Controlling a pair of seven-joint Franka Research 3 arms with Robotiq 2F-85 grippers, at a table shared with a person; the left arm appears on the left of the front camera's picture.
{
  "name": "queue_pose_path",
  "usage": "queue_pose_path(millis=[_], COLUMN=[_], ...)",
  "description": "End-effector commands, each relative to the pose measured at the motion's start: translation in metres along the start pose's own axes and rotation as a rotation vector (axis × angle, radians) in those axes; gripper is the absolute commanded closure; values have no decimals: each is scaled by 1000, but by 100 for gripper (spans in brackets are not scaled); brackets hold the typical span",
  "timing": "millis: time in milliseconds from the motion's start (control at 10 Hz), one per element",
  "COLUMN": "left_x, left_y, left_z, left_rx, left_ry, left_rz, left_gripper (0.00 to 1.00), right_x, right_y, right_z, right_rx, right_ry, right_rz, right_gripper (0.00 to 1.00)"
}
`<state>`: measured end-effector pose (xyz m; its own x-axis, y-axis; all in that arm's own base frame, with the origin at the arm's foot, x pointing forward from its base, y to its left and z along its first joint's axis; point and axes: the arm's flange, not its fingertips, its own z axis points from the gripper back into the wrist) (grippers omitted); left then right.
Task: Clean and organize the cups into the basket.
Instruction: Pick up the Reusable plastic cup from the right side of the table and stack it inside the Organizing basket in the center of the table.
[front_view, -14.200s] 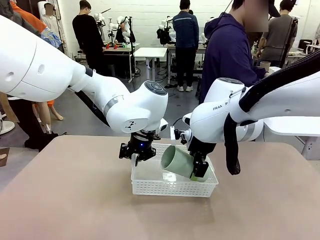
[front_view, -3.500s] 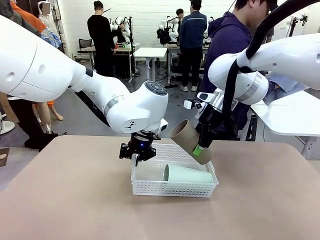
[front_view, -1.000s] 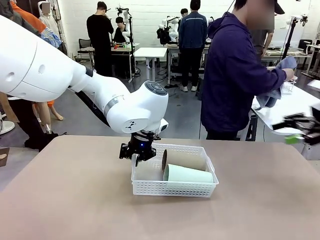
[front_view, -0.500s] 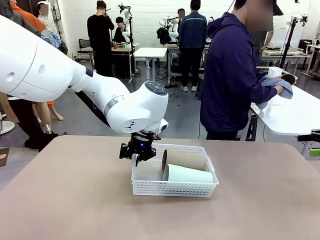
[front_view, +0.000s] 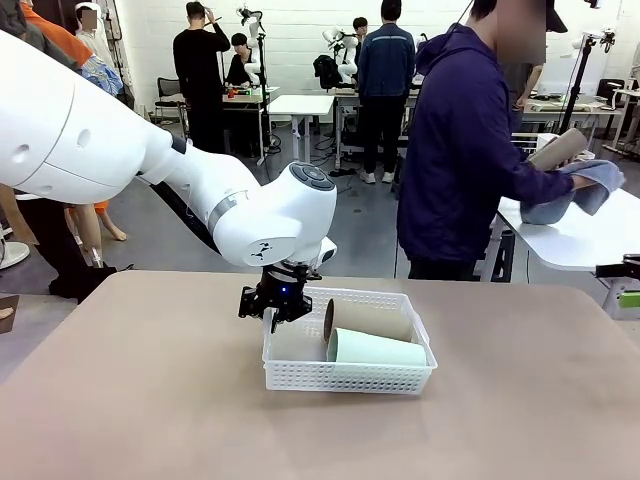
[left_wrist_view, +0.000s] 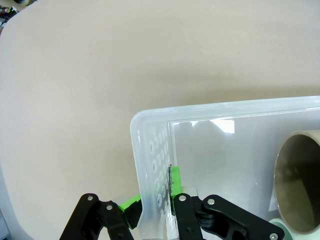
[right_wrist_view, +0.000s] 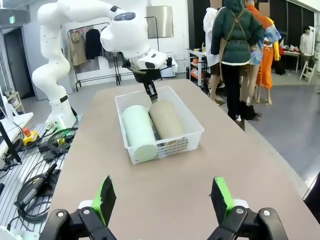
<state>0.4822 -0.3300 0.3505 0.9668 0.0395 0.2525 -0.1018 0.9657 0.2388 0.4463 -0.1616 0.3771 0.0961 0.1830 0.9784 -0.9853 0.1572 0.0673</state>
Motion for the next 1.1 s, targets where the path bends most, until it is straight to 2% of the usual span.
queue_pose_path(millis=[0, 1000], left_x=[-1, -1], left_y=[1, 1], left_z=[-1, -1], left_rx=[2, 2], left_ry=[1, 1], left_rz=[2, 2], left_gripper=[100, 100], right_x=[-3, -3], right_y=[7, 7], right_z=[-2, -2], right_rx=[-3, -3], right_ry=[19, 19], right_rz=[-8, -8], right_gripper=[0, 0])
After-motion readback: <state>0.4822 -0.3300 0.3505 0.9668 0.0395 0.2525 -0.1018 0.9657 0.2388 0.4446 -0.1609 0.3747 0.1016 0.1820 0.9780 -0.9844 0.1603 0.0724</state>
